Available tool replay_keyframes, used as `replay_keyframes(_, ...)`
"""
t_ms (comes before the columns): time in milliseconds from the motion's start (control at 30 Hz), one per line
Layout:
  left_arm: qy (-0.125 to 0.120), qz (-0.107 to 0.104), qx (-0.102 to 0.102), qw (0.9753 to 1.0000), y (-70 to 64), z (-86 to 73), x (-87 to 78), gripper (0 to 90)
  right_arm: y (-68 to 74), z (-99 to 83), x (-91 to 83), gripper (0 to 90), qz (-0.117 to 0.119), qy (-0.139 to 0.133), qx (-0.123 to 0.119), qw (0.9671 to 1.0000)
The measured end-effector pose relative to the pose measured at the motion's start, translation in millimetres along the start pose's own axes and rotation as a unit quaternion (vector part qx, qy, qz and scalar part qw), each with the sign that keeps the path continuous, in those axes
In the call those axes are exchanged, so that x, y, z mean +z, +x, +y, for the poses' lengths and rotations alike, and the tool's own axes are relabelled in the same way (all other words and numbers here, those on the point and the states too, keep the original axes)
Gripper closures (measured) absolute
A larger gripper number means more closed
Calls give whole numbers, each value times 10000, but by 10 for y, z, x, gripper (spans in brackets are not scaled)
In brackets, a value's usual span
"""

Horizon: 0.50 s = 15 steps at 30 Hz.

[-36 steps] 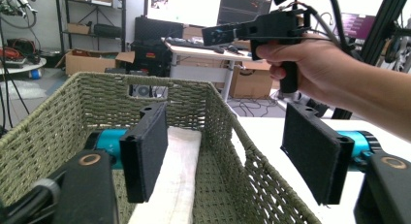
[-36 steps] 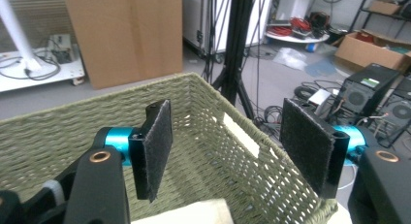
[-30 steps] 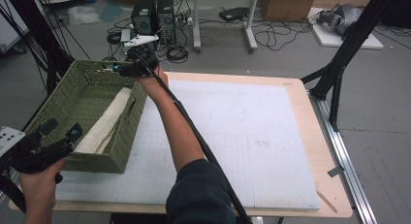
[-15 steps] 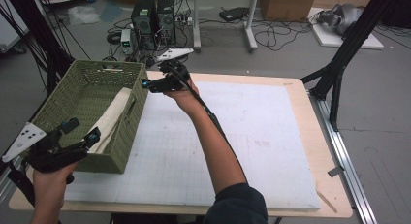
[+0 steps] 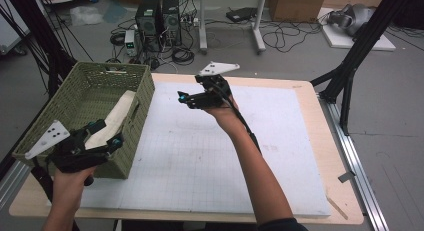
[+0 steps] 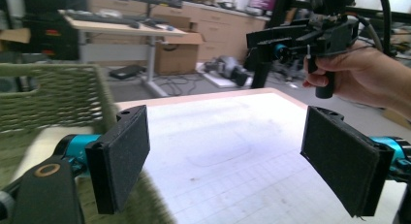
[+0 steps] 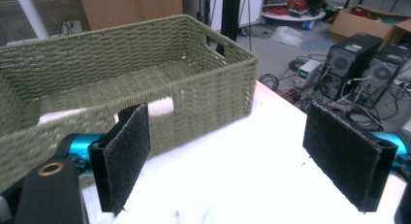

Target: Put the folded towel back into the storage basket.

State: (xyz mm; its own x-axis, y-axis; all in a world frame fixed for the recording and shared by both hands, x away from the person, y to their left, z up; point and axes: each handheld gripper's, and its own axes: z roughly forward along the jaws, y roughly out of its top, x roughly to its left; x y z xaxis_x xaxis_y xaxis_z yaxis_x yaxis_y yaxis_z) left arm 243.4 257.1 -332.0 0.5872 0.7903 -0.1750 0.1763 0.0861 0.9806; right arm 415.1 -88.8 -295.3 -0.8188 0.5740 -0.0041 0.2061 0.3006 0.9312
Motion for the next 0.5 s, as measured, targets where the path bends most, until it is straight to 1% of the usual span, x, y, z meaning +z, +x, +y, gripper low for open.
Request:
replay_keyframes(33, 10, -55, 26, 10000, -13, 5, 24, 179, 0, 0, 0, 164, 0, 0, 0, 10000)
replay_keyframes(67, 4, -112, 55, 9999, -32, 9, 55, 180, -14, -32, -59, 164, -22, 1, 14, 10000)
replay_keyframes(100, -5, -167, 91, 9998, -44, 12, 79, 183, -43, -107, -183, 164, -111, 14, 53, 9999)
replay_keyframes(133, -9, -214, 95, 9997, -53, 13, 98, 183, -43, -107, -183, 164, -111, 14, 53, 9999)
replay_keyframes(167, -14, -263, 105, 9996, -66, 14, 122, 183, -66, -172, -274, 164, -221, 48, 21, 9997)
replay_keyframes(200, -24, -303, 138, 9994, -77, 13, 147, 183, -66, -172, -274, 164, -221, 48, 21, 9997)
replay_keyframes(267, -23, -388, 182, 9991, -100, 5, 198, 183, -77, -243, -365, 164, -365, 71, -37, 9993)
replay_keyframes(300, 8, -450, 182, 9988, -110, -1, 225, 183, -88, -341, -488, 164, -506, 42, -48, 9987)
replay_keyframes(367, 103, -560, 182, 9982, -134, -14, 281, 184, -96, -427, -597, 164, -598, 33, -16, 9982)
replay_keyframes(433, 123, -634, 246, 9976, -166, -29, 330, 185, -97, -504, -706, 164, -699, 53, -30, 9975)
replay_keyframes(467, 119, -674, 284, 9973, -183, -35, 352, 185, -97, -504, -706, 164, -699, 53, -30, 9975)
replay_keyframes(500, 113, -710, 306, 9969, -203, -40, 372, 185, -98, -540, -764, 164, -742, 59, -24, 9972)
